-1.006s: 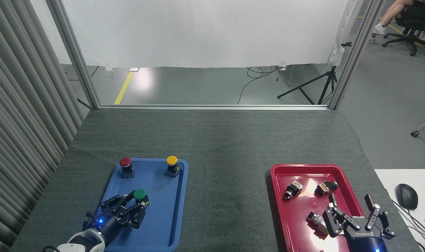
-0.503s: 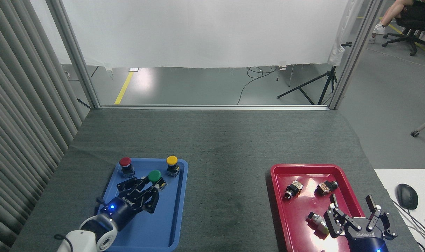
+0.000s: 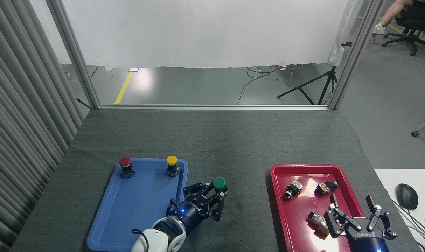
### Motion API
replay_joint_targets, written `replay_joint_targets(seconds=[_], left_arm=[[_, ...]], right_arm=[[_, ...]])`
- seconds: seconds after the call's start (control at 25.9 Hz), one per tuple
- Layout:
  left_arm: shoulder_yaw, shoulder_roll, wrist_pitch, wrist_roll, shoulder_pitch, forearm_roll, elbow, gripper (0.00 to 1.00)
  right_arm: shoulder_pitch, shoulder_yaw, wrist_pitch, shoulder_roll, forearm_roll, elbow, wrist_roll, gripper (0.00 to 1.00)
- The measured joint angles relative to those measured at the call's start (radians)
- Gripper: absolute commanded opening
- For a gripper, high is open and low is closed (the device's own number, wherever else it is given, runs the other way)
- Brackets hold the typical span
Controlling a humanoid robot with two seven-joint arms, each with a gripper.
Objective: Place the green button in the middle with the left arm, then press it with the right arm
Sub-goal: 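Carry the green button off the blue tray toward the table middle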
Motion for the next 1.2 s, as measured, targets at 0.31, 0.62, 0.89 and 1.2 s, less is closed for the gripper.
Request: replay_joint_targets(seconds=[0.31,0.62,0.89,1.2], left_arm=[[-0.118,-0.027,0.104,0.011,-0.039,-0.006,0.123,0.0],[-0.138,-0.028,0.129,0.012,-0.041,-0.005,0.161,0.49],[-0.149,-0.022,0.129,0.009,-0.035,-0.008,0.161,0.99],[-0.151,0.021,0.126,-0.005,0.033,-0.003,0.024,0.99]], right_arm=[[0.0,0.0,0.001,0.001,0.0,0.0,0.0,1.0],[-0.002,0.0,0.001,0.002,0.0,0.0,0.0,1.0],[-0.004,-0.001,0.001,0.007,0.0,0.001,0.0,1.0],[-0.004,-0.003,0.0,0.008,0.0,0.003,0.0,1.0]])
